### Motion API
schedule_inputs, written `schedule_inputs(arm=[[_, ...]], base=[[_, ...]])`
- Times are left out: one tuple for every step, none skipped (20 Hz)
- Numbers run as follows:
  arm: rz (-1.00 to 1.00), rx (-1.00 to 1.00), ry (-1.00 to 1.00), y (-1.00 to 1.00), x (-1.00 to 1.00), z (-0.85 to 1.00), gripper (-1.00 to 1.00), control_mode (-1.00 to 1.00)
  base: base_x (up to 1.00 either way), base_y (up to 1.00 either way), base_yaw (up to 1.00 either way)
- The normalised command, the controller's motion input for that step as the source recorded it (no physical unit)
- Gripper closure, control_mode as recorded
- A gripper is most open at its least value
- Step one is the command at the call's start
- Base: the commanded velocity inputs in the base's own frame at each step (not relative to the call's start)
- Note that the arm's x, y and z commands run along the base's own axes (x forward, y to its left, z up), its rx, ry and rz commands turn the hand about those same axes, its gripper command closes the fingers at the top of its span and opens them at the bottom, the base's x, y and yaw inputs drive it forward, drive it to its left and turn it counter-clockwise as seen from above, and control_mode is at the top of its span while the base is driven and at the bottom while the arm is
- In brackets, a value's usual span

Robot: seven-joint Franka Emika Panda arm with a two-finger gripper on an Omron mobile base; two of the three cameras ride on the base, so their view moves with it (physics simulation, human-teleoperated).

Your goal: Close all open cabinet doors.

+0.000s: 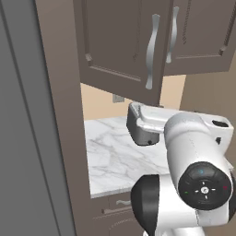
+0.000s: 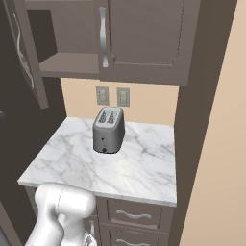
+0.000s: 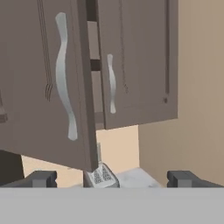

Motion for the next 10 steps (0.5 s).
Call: schedule_inputs(arm=[[0.04,0.00,-0.13,0.02,0.61,-0.26,-1.00,-1.00],[0.05,0.00,-0.15,0.05,0.61,-0.19,-1.00,-1.00],[0.05,0.00,-0.17,0.06,0.53,-0.16,-1.00,-1.00],[0.05,0.00,-0.19,0.03,0.46,-0.15,-1.00,-1.00],[0.05,0.00,-0.20,0.04,0.45,-0.14,-1.00,-1.00],[0.05,0.00,-0.20,0.05,0.45,-0.14,-1.00,-1.00],[0.05,0.00,-0.19,0.04,0.44,-0.19,-1.00,-1.00],[0.05,0.00,-0.17,0.05,0.46,-0.24,-1.00,-1.00],[0.04,0.00,-0.14,0.06,0.49,-0.31,-1.00,-1.00],[0.04,0.00,-0.12,0.06,0.49,-0.38,-1.00,-1.00]], base=[[0.00,0.00,0.00],[0.00,0.00,0.00],[0.00,0.00,0.00],[0.00,0.00,0.00],[0.00,0.00,0.00],[0.00,0.00,0.00],[0.00,0.00,0.00],[0.00,0.00,0.00],[0.00,0.00,0.00],[0.00,0.00,0.00]])
